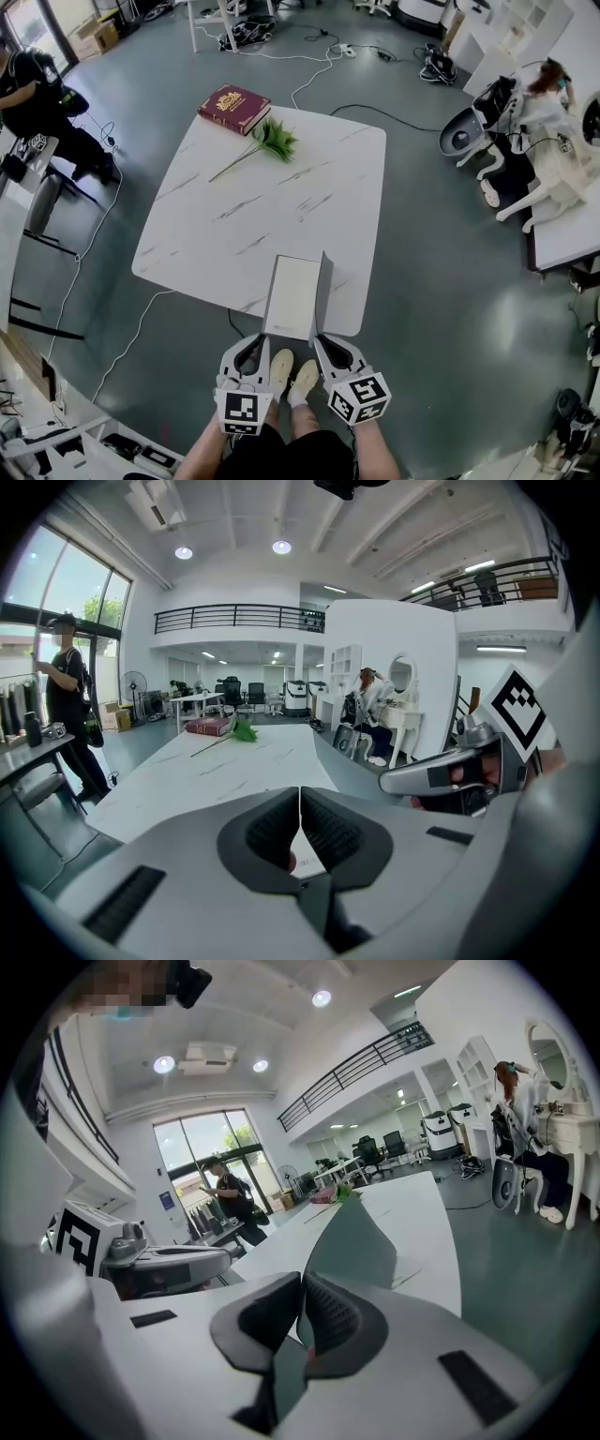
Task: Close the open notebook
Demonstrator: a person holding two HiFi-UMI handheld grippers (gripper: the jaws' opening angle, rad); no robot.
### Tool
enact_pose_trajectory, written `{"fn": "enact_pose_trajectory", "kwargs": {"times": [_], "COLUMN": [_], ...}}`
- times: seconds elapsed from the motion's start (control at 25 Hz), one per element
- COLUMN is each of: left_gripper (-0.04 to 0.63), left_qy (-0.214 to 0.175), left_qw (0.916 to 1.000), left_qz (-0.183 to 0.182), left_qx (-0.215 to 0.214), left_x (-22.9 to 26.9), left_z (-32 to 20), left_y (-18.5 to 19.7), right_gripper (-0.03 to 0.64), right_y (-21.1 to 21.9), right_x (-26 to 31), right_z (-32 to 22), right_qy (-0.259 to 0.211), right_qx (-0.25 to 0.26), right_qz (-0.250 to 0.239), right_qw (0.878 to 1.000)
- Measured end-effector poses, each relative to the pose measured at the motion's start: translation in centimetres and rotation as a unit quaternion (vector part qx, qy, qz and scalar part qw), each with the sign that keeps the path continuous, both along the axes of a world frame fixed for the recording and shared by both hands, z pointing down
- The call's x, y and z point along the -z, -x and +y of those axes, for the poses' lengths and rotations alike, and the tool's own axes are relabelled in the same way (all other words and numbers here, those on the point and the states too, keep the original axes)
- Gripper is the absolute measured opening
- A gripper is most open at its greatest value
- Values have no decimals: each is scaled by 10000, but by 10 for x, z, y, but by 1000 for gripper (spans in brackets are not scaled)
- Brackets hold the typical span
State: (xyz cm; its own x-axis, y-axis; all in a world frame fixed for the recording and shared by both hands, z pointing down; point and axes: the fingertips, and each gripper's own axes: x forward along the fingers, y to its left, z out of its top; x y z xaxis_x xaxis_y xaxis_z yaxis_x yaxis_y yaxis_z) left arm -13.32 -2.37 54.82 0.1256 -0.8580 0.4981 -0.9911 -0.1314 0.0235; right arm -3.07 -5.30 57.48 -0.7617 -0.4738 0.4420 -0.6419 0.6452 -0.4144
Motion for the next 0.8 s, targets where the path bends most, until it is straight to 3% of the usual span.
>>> {"fn": "enact_pose_trajectory", "kwargs": {"times": [0.36,0.8], "left_gripper": [25,25], "left_qy": [69,216], "left_qw": [9998,9986], "left_qz": [18,87], "left_qx": [195,477], "left_x": [-7,-27], "left_z": [-1,13], "left_y": [26,64], "right_gripper": [32,33], "right_y": [38,85], "right_x": [-12,-45], "right_z": [3,9], "right_qy": [71,-182], "right_qx": [359,798], "right_qz": [157,1159], "right_qw": [9992,9899]}}
